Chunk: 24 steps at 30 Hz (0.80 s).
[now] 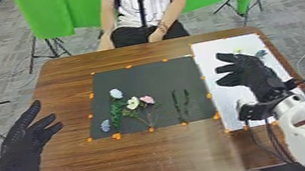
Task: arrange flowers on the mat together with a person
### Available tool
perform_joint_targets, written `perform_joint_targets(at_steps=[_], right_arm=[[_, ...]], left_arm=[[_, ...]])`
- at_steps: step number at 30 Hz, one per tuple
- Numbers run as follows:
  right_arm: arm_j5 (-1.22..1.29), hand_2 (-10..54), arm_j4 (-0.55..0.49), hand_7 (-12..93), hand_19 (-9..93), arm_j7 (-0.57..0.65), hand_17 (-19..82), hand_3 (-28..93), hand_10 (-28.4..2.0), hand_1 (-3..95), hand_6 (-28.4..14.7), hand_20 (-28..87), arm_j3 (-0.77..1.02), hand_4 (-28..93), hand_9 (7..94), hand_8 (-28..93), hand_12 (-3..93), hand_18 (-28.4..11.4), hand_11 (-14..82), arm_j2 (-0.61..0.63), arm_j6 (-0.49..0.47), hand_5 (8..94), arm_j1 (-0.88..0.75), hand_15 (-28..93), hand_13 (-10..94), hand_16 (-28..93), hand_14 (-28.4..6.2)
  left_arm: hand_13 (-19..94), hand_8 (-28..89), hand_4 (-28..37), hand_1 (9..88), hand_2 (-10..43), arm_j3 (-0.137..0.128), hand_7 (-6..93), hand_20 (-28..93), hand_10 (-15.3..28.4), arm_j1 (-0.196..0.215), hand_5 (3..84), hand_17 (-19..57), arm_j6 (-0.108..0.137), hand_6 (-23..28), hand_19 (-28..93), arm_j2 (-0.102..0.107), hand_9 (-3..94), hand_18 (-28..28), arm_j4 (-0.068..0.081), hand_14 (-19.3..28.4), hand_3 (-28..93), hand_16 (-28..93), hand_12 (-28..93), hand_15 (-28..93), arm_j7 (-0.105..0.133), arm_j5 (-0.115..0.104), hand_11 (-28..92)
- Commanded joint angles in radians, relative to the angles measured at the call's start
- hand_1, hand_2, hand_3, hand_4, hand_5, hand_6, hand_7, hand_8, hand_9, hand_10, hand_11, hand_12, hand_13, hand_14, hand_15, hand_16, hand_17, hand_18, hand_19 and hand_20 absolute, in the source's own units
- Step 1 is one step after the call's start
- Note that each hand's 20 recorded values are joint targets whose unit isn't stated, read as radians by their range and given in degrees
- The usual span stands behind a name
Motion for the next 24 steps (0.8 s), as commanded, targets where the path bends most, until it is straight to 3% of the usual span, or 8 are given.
perform_joint_targets(at_steps=[1, 4, 10, 13, 15, 17, 22, 24], right_arm=[[-0.166, 3.8, 0.033, 11, 59, 0.087, 15, 74, -19.0, 21.9, -2.8, 15, 0.016, -25, 48.5, -10, 14.6, -26.2, 14.3, 0.097, 0.094, 45.7, 0.069, 49, 45, 10, -20.6], [-0.301, 3.5, 0.07, 12, 61, 0.178, 16, 74, -19.0, 22.6, -2.9, 15, -0.061, -25, 48.5, -10, 14.5, -25.8, 14.4, 0.16, 0.186, 46.0, 0.164, 51, 46, 10, -20.3], [-0.549, 2.2, 0.179, 12, 63, 0.303, 18, 74, -18.9, 24.9, -2.8, 14, -0.155, -24, 48.5, -10, 14.5, -25.4, 14.7, 0.256, 0.211, 46.6, 0.317, 53, 48, 9, -18.7], [-0.675, 1.4, 0.256, 13, 64, 0.383, 19, 75, -18.5, 25.9, -2.5, 13, -0.253, -24, 47.9, -10, 14.6, -25.1, 14.8, 0.308, 0.212, 47.0, 0.428, 54, 49, 9, -18.1], [-0.811, 0.7, 0.318, 13, 64, 0.46, 20, 75, -18.5, 26.8, -2.4, 12, -0.347, -24, 47.5, -11, 14.6, -25.0, 14.8, 0.337, 0.174, 47.1, 0.521, 55, 49, 9, -17.4], [-0.956, 0.2, 0.399, 13, 65, 0.498, 20, 75, -18.2, 27.1, -2.3, 12, -0.456, -24, 47.3, -11, 14.6, -24.3, 14.8, 0.371, 0.166, 47.1, 0.604, 55, 50, 9, -17.1], [-0.988, -1.6, 0.51, 14, 65, 0.549, 19, 77, -17.3, 27.6, -1.7, 11, -0.57, -24, 46.6, -11, 14.7, -23.1, 14.2, 0.392, 0.069, 47.0, 0.717, 55, 50, 8, -15.9], [-0.985, -2.1, 0.551, 14, 65, 0.552, 20, 77, -17.2, 27.8, -1.5, 10, -0.609, -25, 45.8, -11, 14.7, -23.0, 13.7, 0.394, 0.04, 46.2, 0.76, 55, 50, 8, -15.9]], left_arm=[[24, -11, -28.3, 16.2, 0.6, 0.009, 15.9, 16, 18.1, 0.006, 29.3, -9.2, 0.009, 3.8, 48, 0.001, 32.4, 24.6, -0.002, 26.5, 77, -8, 12, 50, -0.009, 0.004, 23], [24, -11, -28.3, 16.2, 0.6, 0.007, 15.8, 16, 18.1, 0.006, 29.4, -9.2, 0.007, 3.9, 48, -0.002, 32.4, 24.6, -0.004, 26.5, 77, -8, 12, 50, -0.015, 0.009, 23], [24, -11, -28.3, 16.3, 0.7, 0.017, 15.8, 16, 18.2, 0.006, 29.4, -9.2, 0.025, 3.9, 48, 0.009, 32.4, 24.6, -0.007, 26.4, 77, -8, 12, 50, 0.004, 0.004, 23], [24, -11, -28.3, 16.4, 0.7, 0.019, 15.8, 16, 18.2, -0.001, 29.5, -9.2, 0.022, 3.9, 48, 0.005, 32.5, 24.6, -0.003, 26.4, 77, -8, 12, 50, -0.007, 0.007, 23], [24, -11, -28.3, 16.5, 0.8, 0.023, 15.8, 16, 18.3, 0.001, 29.4, -9.2, 0.028, 3.9, 48, 0.007, 32.4, 24.6, -0.005, 26.4, 77, -8, 12, 50, -0.004, -0.002, 23], [24, -11, -28.3, 16.6, 0.8, 0.023, 15.7, 16, 18.3, 0.002, 29.5, -9.2, 0.024, 4.0, 48, 0.006, 32.4, 24.6, -0.005, 26.4, 78, -8, 12, 50, -0.006, 0.008, 23], [24, -11, -28.3, 16.8, 1.1, 0.02, 15.7, 15, 18.3, -0.004, 29.4, -9.3, 0.024, 3.9, 48, 0.009, 32.4, 24.6, -0.009, 26.5, 77, -8, 12, 50, -0.011, 0.007, 23], [24, -11, -28.3, 16.8, 1.1, 0.023, 15.8, 15, 18.3, -0.003, 29.4, -9.3, 0.029, 3.9, 48, 0.013, 32.4, 24.6, -0.009, 26.4, 78, -8, 12, 50, -0.003, 0.001, 23]])
